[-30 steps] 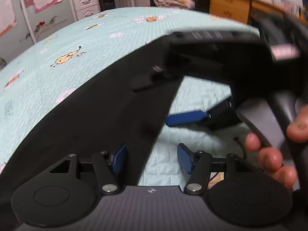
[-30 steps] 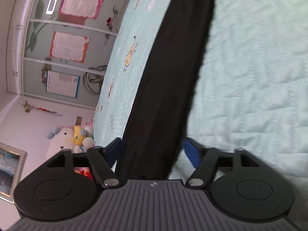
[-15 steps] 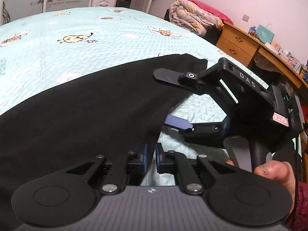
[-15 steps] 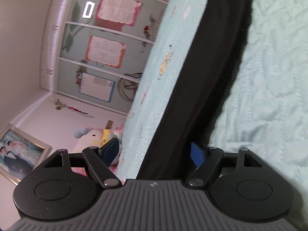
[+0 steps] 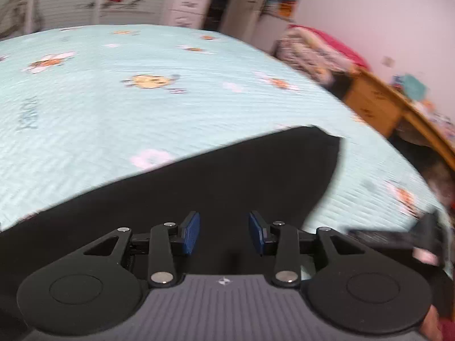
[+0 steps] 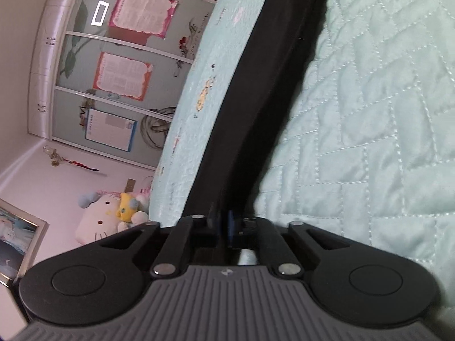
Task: Fold clothes
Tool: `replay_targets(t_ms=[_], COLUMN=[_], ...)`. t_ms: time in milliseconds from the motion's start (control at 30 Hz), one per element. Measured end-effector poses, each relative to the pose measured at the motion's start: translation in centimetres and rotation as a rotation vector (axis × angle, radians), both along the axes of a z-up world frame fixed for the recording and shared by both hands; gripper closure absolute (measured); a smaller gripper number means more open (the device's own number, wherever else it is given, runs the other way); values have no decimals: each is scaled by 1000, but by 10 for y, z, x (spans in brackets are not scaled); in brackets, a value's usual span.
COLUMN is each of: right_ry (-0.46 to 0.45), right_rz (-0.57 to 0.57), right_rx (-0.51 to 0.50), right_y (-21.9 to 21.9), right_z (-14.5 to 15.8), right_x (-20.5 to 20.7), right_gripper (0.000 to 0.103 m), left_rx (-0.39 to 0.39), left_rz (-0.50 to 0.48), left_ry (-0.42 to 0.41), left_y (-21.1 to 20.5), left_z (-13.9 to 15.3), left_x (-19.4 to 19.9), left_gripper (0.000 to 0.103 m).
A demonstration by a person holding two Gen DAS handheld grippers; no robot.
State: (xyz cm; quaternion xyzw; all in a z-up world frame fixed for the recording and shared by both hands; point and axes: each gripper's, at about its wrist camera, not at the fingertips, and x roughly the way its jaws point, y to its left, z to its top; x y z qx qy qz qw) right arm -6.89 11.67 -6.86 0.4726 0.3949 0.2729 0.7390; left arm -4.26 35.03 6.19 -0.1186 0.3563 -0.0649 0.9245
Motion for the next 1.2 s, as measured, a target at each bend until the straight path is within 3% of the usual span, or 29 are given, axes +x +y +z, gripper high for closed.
replay_targets(t_ms=[100, 167, 367, 533, 633, 700, 800, 967, 1000, 1067, 1200], right_ry=[-12, -15, -39, -58, -35, -11, 22, 39, 34, 36, 7], right_rz=[8, 11, 31, 16, -39, -65, -88, -106, -109, -111, -107], right_rx=[-28, -57, -115, -79, -33, -15, 5, 8, 6, -4, -67], right_y=[-1, -6, -21, -20, -31, -37, -44, -42, -41, -41, -50], right_z=[2, 5, 6, 4, 6, 6, 5, 5, 4, 1, 8], right_x=[-4, -10, -27, -25, -22, -16, -5, 13, 16, 21, 15], right_gripper=[103, 103, 103, 102, 97, 89, 88, 88, 89, 103, 103], left_rx=[76, 106, 189, 192, 214, 227, 219, 236, 239, 239, 286], left_rz=[65, 104, 104, 110, 140, 117, 24, -86, -85, -73, -69], left_ry=[61, 86, 86, 95, 103, 48, -9, 79, 81, 65, 63], left_y=[5, 13, 2, 4, -1, -15, -42, -73, -75, -77, -87], left_z=[-20, -32, -30, -28, -23, -11, -1, -25, -30, -35, -34], left_x=[27, 35, 41, 40, 39, 34, 40, 84, 90, 98, 115], left_gripper=[60, 68, 70, 68, 64, 64, 56, 54, 53, 51, 46])
